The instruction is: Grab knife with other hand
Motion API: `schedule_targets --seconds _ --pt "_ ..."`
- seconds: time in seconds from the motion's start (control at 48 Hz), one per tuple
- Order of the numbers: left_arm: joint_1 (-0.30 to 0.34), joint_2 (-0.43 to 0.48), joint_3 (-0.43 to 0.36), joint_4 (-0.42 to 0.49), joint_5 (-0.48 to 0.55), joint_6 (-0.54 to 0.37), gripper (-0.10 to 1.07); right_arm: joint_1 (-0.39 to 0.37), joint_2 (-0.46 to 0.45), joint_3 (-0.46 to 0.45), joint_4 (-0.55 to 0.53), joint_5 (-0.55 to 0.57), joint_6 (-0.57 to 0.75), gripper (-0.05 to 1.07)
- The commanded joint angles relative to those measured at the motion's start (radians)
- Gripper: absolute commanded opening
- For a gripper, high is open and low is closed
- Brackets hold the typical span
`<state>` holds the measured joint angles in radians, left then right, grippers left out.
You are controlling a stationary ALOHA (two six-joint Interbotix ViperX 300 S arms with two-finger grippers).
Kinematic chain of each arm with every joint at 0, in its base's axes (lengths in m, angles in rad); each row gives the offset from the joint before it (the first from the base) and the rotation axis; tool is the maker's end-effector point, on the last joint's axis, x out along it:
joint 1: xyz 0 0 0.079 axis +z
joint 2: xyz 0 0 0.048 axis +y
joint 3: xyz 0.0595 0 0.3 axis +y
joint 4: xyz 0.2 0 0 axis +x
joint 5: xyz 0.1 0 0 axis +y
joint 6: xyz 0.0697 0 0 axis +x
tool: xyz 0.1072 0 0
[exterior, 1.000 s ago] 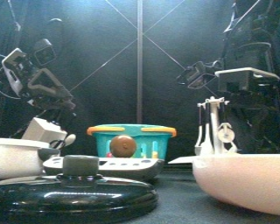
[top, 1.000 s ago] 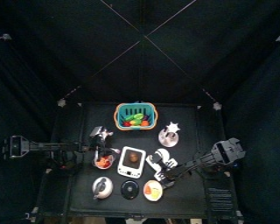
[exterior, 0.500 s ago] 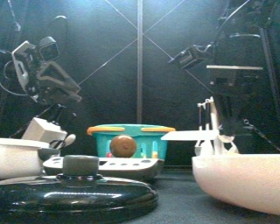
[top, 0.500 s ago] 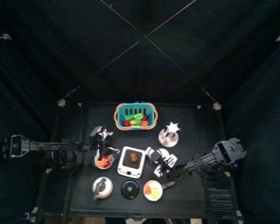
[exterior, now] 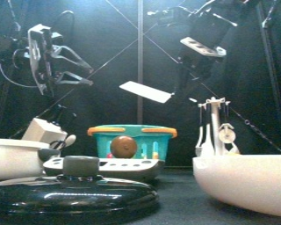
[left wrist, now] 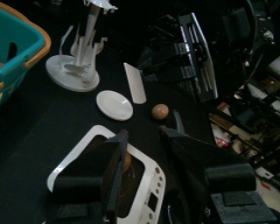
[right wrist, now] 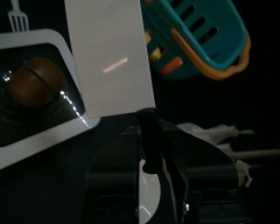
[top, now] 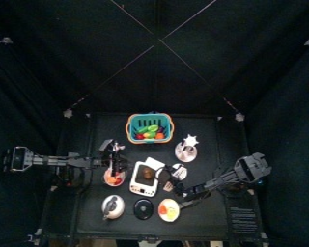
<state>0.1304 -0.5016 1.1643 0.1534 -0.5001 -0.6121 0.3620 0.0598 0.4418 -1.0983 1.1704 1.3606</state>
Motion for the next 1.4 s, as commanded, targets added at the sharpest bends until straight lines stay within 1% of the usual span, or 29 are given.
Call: schedule_targets --seconds 0.0,0.146,0.312,0.5,0.604,0.792,0.917,1.104,1.167,1.229,1.375 --pt "-0.005 0.005 -0.031 -0.005 -0.003 0.000 0.77 -0.006 -0.002 -0.031 -0.044 -0.043 -0.002 0.48" --pt "-0.006 0.015 -0.043 -0.005 -0.005 -0.002 0.78 -0.017 0.023 -0.040 -0.066 -0.086 -0.003 0.48" --pt "-0.015 0.058 -0.066 -0.003 -0.003 -0.011 0.79 -0.029 0.037 -0.051 -0.078 -0.101 -0.003 0.48" --pt "-0.017 0.094 -0.083 -0.003 -0.003 -0.026 0.87 -0.035 0.046 -0.058 -0.080 -0.132 -0.003 0.48" --pt "-0.017 0.107 -0.092 -0.006 -0.012 -0.034 0.88 -0.035 0.049 -0.061 -0.081 -0.138 -0.003 0.48" --pt "-0.017 0.140 -0.117 -0.021 -0.018 -0.055 0.87 -0.038 0.055 -0.067 -0.086 -0.143 -0.003 0.48" --pt "-0.017 0.181 -0.137 -0.023 -0.026 -0.063 0.87 -0.038 0.060 -0.074 -0.097 -0.144 -0.003 0.48" --pt "-0.017 0.230 -0.152 -0.021 -0.028 -0.104 0.86 -0.040 0.064 -0.077 -0.097 -0.144 -0.003 0.48" --pt "-0.015 0.233 -0.152 -0.020 -0.028 -0.115 0.84 -0.040 0.064 -0.077 -0.097 -0.144 -0.003 0.48" --pt "-0.017 0.235 -0.150 -0.020 -0.028 -0.120 0.79 -0.038 0.064 -0.077 -0.097 -0.144 -0.003 0.48" --pt "-0.017 0.225 -0.143 -0.020 -0.028 -0.121 0.59 -0.040 0.064 -0.075 -0.097 -0.144 -0.003 0.49"
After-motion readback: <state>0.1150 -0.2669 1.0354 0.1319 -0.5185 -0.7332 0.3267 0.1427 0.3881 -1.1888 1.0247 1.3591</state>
